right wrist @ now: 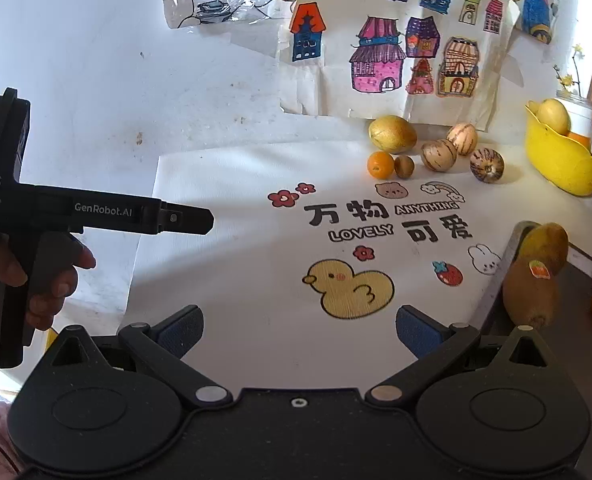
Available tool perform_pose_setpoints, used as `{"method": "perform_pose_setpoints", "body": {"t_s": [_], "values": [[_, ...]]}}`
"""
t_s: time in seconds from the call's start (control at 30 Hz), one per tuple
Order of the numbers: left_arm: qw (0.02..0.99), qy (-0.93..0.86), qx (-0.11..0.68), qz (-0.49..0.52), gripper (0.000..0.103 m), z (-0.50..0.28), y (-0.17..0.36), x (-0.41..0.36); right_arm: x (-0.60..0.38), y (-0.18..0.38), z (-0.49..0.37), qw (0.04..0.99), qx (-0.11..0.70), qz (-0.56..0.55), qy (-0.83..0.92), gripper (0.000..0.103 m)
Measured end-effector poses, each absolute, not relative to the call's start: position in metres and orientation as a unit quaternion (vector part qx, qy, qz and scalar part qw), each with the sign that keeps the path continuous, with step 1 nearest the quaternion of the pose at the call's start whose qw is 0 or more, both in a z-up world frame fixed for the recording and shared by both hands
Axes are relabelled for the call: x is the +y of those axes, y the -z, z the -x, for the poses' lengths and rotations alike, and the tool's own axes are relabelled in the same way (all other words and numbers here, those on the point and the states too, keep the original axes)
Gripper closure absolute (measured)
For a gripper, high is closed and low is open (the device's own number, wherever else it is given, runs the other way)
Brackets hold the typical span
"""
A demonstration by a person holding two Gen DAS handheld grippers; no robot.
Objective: Organize fruits
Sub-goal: 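Withdraw both open grippers from the tray toward the remaining fruits, then lower the right gripper toward the striped pepino melons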
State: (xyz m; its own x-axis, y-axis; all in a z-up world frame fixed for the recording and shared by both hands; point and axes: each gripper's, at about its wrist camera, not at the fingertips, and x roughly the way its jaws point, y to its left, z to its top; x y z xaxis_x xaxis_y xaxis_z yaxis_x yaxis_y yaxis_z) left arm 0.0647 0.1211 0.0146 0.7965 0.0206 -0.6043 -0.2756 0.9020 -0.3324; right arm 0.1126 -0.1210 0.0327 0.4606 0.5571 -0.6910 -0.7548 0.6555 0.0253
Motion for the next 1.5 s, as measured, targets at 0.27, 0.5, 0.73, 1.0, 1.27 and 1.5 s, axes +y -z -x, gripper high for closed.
{"method": "perform_pose_setpoints", "body": {"t_s": [0.27, 0.5, 0.73, 1.0, 1.27, 1.5], "values": [[0.929, -0.077, 0.303, 0.2, 0.0, -0.077, -0.017, 0.13, -0.117, -0.044, -0.13, 0.846, 0.333, 0.158, -0.385, 0.001], [0.938, -0.056, 0.295, 0.174, 0.0, -0.098, -0.025, 0.127, -0.124, -0.068, -0.159, 0.86, 0.316, 0.161, -0.367, 0.001], [0.948, -0.027, 0.286, 0.136, 0.0, -0.125, -0.035, 0.114, -0.126, -0.089, -0.196, 0.873, 0.311, 0.148, -0.345, 0.001], [0.957, -0.001, 0.28, 0.08, 0.0, -0.158, -0.042, 0.096, -0.12, -0.094, -0.249, 0.882, 0.329, 0.116, -0.316, 0.001], [0.958, 0.017, 0.284, 0.034, 0.0, -0.2, -0.037, 0.087, -0.111, -0.076, -0.319, 0.886, 0.371, 0.057, -0.273, 0.001], [0.955, 0.023, 0.294, 0.026, 0.0, -0.228, -0.027, 0.087, -0.101, -0.051, -0.372, 0.872, 0.412, -0.004, -0.263, 0.001]]}}
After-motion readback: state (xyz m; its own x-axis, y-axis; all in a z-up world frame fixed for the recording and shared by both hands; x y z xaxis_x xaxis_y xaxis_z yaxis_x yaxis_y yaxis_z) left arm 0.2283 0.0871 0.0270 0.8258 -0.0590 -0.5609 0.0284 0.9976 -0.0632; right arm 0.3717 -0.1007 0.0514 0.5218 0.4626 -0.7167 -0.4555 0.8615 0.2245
